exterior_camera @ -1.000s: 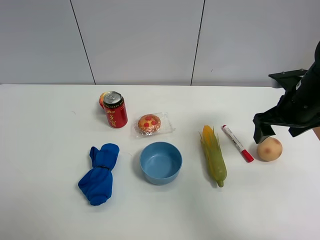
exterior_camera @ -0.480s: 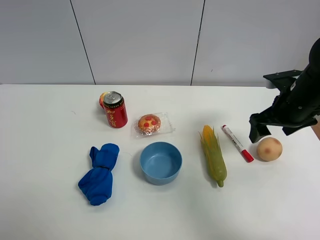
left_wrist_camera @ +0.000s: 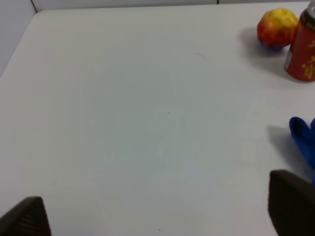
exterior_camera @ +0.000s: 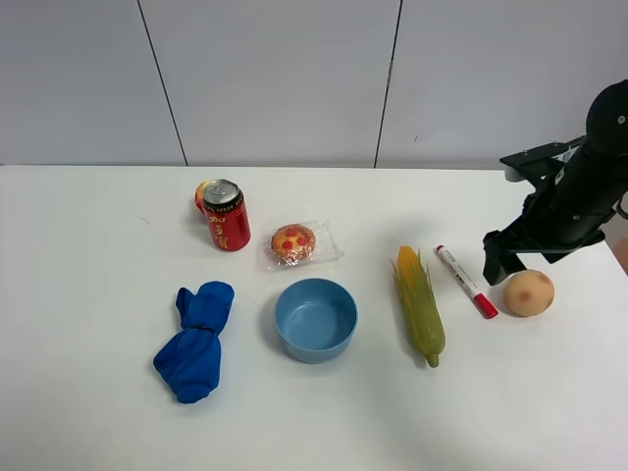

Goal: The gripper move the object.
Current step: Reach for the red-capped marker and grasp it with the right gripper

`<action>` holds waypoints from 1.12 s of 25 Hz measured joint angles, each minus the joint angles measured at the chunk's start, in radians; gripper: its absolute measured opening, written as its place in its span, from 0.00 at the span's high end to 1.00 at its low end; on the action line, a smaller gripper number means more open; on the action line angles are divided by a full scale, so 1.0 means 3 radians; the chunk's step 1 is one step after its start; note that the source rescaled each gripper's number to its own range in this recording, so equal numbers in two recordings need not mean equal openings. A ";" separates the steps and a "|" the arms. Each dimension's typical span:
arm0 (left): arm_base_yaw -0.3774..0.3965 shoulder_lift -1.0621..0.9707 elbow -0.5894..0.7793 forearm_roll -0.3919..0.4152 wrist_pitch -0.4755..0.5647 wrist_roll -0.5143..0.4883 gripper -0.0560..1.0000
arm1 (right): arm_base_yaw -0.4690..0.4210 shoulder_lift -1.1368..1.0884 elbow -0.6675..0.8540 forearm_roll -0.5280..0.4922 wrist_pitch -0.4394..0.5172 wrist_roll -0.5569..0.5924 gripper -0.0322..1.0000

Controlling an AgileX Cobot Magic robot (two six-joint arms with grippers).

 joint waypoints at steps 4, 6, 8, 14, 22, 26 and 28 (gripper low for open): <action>0.0000 0.0000 0.0000 0.0000 0.0000 0.0003 0.00 | 0.0000 0.0164 0.0000 0.0027 -0.0063 -0.0026 0.15; 0.0000 0.0000 0.0000 0.0000 0.0000 0.0003 0.00 | 0.0000 0.0241 0.0000 0.0027 -0.0134 -0.0077 0.15; 0.0000 0.0000 0.0000 0.0000 0.0000 0.0003 0.00 | 0.0000 0.0335 0.0000 0.0027 -0.0219 -0.0135 0.15; 0.0000 0.0000 0.0000 0.0000 0.0000 0.0003 0.00 | 0.0000 0.0544 0.0000 0.0103 -0.0516 -0.0441 0.15; 0.0000 0.0000 0.0000 0.0000 0.0000 0.0003 0.00 | 0.0000 0.0771 -0.0002 0.0293 -0.0799 -0.0550 0.15; 0.0000 0.0000 0.0000 0.0000 0.0000 0.0003 0.00 | 0.0000 0.0893 -0.0002 0.0337 -0.0880 -0.0554 0.15; 0.0000 0.0000 0.0000 0.0000 0.0000 0.0003 0.00 | 0.0000 0.0951 -0.0002 0.0353 -0.0896 -0.0554 0.15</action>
